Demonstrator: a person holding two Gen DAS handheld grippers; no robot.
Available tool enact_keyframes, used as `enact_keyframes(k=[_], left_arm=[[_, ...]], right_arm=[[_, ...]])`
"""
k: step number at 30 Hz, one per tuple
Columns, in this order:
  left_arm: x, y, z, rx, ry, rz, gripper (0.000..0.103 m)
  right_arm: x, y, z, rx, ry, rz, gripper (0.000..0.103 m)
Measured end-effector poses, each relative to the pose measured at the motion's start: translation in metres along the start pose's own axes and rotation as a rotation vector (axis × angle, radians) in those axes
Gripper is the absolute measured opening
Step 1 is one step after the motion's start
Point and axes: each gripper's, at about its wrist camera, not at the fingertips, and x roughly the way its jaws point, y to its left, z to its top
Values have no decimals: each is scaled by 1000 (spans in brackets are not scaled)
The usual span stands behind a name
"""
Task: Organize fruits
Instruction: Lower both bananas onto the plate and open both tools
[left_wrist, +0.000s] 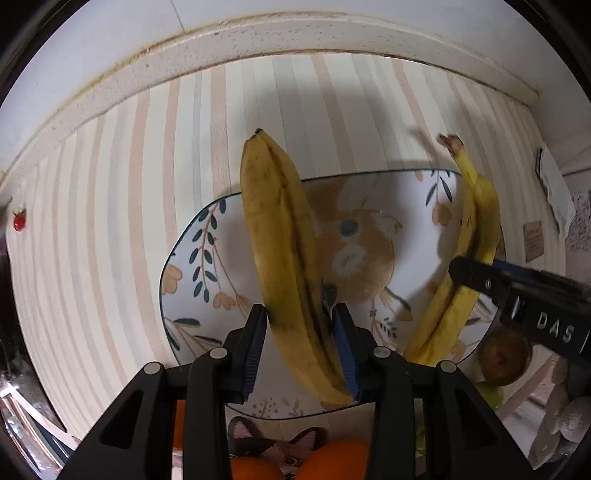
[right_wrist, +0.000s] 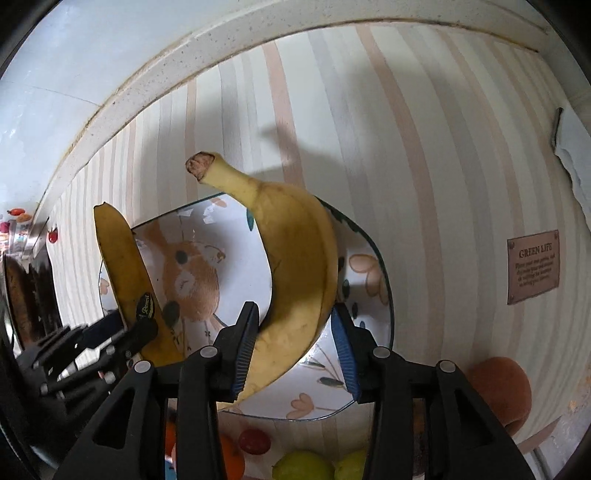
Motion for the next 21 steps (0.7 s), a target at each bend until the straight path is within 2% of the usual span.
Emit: enact_keyframes(k=[3, 7, 14, 16, 17, 19, 21], left_arm=[[-3, -9, -11, 3, -20, 22, 32], [-7, -11, -21, 5, -32, 28, 28], [-12, -4, -25, -26, -29, 18, 28], [-19, 1, -29, -52, -31, 20, 28], [-24, 4, -32, -69, -39, 16, 29], [-35, 11, -36, -86, -58, 10, 30], [-43, 13, -41, -96, -75, 11, 36]], right_arm=[[-1, 4, -4, -19, 4, -14, 42], [1, 8, -10, -49, 52, -20, 42], [-3, 8, -16, -27, 35, -13, 42], [-12, 10, -18, -36, 22, -2, 53], [-17, 13, -19, -45, 8, -1, 61], [-31, 16, -25, -79, -35, -32, 63], [-42, 21, -33, -108, -71, -60, 73]])
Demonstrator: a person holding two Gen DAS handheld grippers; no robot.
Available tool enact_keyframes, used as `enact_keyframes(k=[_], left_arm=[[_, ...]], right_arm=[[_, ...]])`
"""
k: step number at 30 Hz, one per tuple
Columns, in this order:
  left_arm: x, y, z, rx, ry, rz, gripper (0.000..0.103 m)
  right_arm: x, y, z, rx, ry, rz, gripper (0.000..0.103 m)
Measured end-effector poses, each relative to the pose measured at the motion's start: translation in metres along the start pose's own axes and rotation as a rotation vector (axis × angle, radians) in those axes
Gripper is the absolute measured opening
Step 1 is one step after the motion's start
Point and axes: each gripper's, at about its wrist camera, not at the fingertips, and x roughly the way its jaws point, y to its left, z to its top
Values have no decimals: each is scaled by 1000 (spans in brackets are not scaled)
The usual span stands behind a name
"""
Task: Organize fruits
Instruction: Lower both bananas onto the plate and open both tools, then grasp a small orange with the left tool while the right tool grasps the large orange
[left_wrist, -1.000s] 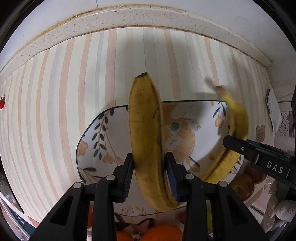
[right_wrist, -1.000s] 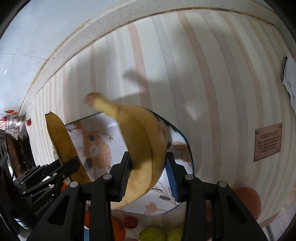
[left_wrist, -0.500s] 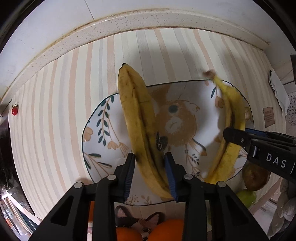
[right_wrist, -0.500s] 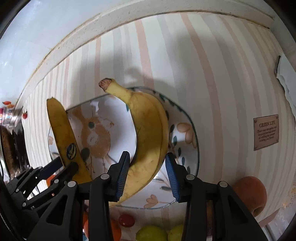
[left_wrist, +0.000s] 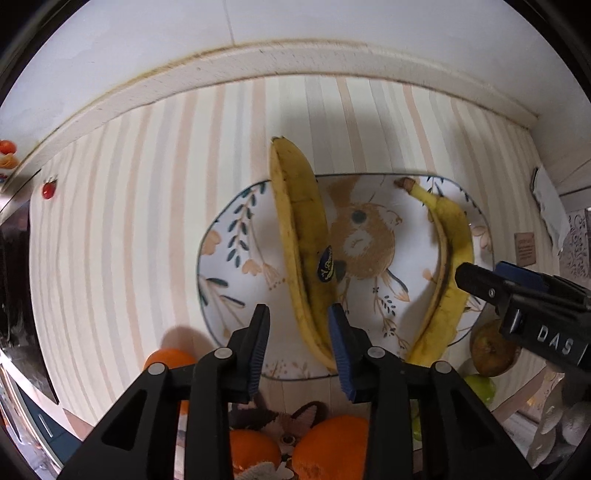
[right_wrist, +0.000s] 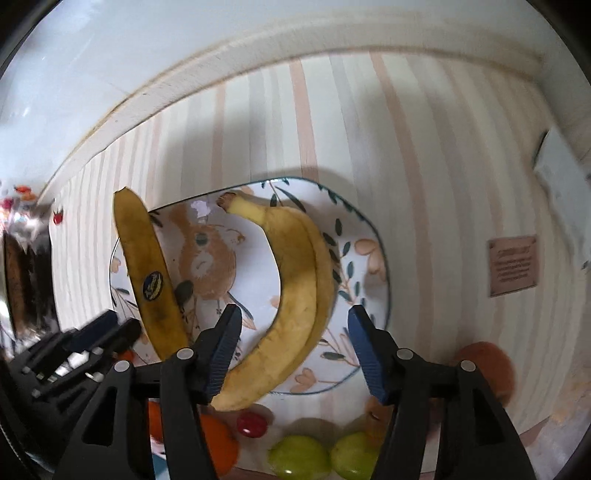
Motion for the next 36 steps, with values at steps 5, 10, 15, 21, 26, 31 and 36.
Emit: enact_keyframes(k=[5, 10, 15, 21, 26, 31, 36], left_arm=[[-27, 11, -18, -29, -57, -16, 72], [-55, 15, -37, -47, -117, -17, 90], [-69, 7, -43, -32, -170, -8, 90], [-96, 0, -67, -31, -238, -9, 90], [-116, -1, -86, -41, -280, -21, 90], [-132, -4, -102, -36, -316, -16, 90], [-137, 4, -110, -61, -330, -12, 90]], right_arm=[[-33, 11, -22, -50, -80, -43, 84], [-65, 13, -45, -82, -152, -54, 91], [-94, 17, -69, -106, -232, -65, 91], [-127, 19, -95, -122, -307, -71, 92], [-148, 15, -116, -109, -359, -64, 92], [-160, 12, -131, -95, -380, -39, 92], [-159, 7, -142, -72, -358, 15, 92]])
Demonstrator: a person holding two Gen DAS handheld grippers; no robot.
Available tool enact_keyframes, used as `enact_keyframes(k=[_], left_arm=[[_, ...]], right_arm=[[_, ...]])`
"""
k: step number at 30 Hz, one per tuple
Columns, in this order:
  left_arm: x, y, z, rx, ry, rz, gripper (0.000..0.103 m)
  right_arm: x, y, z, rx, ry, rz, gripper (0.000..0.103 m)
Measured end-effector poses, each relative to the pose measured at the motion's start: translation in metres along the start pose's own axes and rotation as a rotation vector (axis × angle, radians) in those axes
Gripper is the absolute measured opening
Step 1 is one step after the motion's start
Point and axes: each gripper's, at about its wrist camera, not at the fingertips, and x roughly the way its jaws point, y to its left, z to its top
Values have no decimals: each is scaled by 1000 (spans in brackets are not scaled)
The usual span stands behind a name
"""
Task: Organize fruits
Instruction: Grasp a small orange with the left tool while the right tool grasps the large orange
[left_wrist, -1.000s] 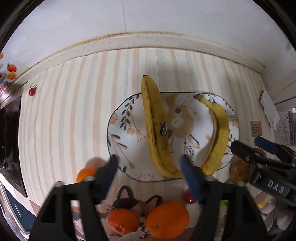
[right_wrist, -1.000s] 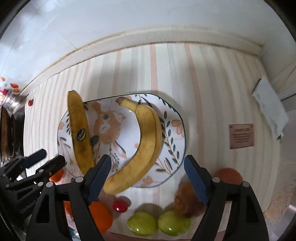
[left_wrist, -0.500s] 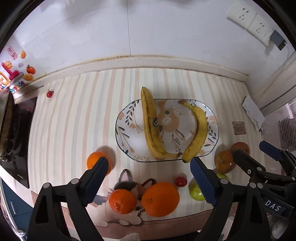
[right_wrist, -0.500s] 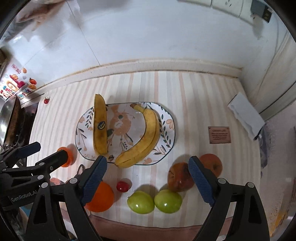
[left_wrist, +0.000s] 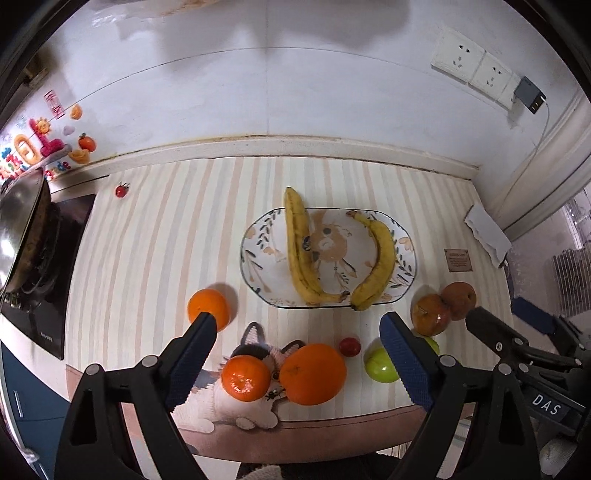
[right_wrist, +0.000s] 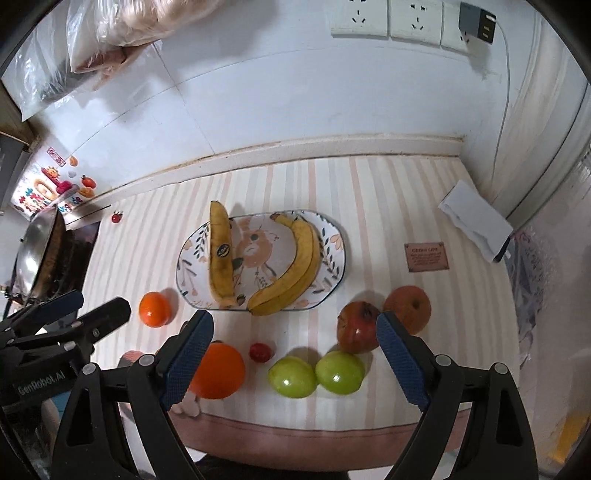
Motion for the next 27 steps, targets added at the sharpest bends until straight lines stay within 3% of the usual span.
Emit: enact_keyframes(k=[6, 13, 19, 27], left_arm=[[15, 35, -20, -40, 39, 68, 90], [59, 89, -62, -134, 188, 142, 90], [82, 116, -82, -176, 250, 176, 90], [108, 124, -92, -168, 313, 146, 90]], right_arm=[[37, 6, -25, 27, 123, 123, 92], [115, 36, -57, 49, 315, 238, 92], [166, 60, -70, 27, 410, 228, 92], [211, 86, -85, 13, 489, 192, 89]])
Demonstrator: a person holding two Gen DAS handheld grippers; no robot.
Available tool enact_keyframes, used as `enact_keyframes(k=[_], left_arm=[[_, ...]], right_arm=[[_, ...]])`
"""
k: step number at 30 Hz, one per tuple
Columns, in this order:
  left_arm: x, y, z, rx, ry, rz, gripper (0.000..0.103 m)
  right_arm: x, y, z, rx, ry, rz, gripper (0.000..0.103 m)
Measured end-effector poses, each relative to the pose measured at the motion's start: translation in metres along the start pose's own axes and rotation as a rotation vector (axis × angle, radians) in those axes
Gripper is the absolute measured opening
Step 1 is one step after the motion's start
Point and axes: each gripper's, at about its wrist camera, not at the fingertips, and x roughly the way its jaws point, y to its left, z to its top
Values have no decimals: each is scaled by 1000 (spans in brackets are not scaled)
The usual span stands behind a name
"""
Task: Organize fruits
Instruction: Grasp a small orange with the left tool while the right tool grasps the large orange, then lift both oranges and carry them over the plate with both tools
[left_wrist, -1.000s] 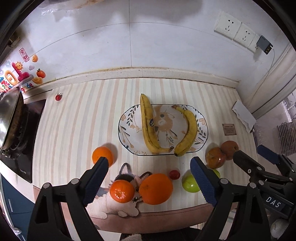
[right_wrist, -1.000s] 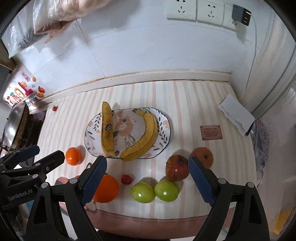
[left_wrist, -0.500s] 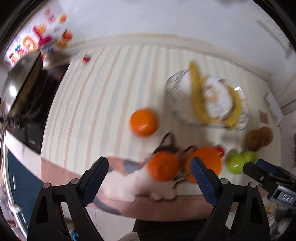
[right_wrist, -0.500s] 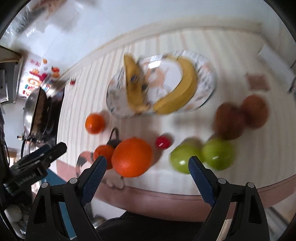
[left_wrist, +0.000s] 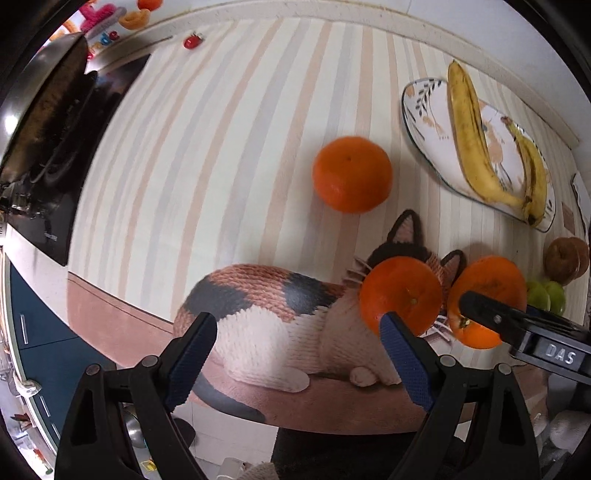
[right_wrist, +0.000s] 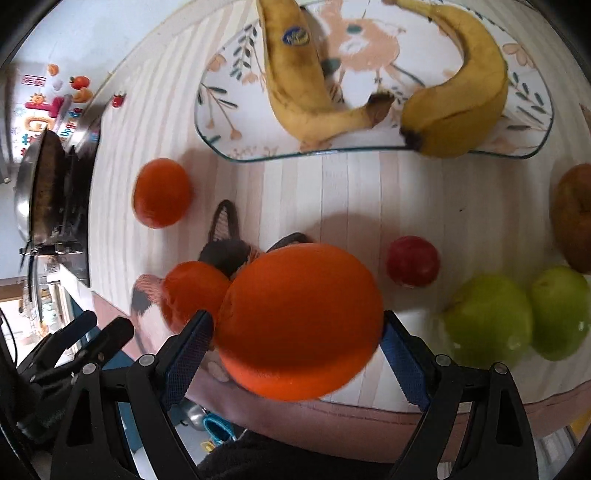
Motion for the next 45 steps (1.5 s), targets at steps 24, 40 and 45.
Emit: enact_keyframes(k=[24, 40, 45], left_arm=[[45, -58, 28, 232, 138, -259, 75], [62, -70, 8, 212, 151, -213, 64], [50, -67, 2, 232, 111, -185, 63]], right_arm=[[-5, -8, -27, 16, 13, -99, 88], [-8, -14, -22, -17, 14, -95, 88], [-5, 1, -25, -59, -7, -123, 87]])
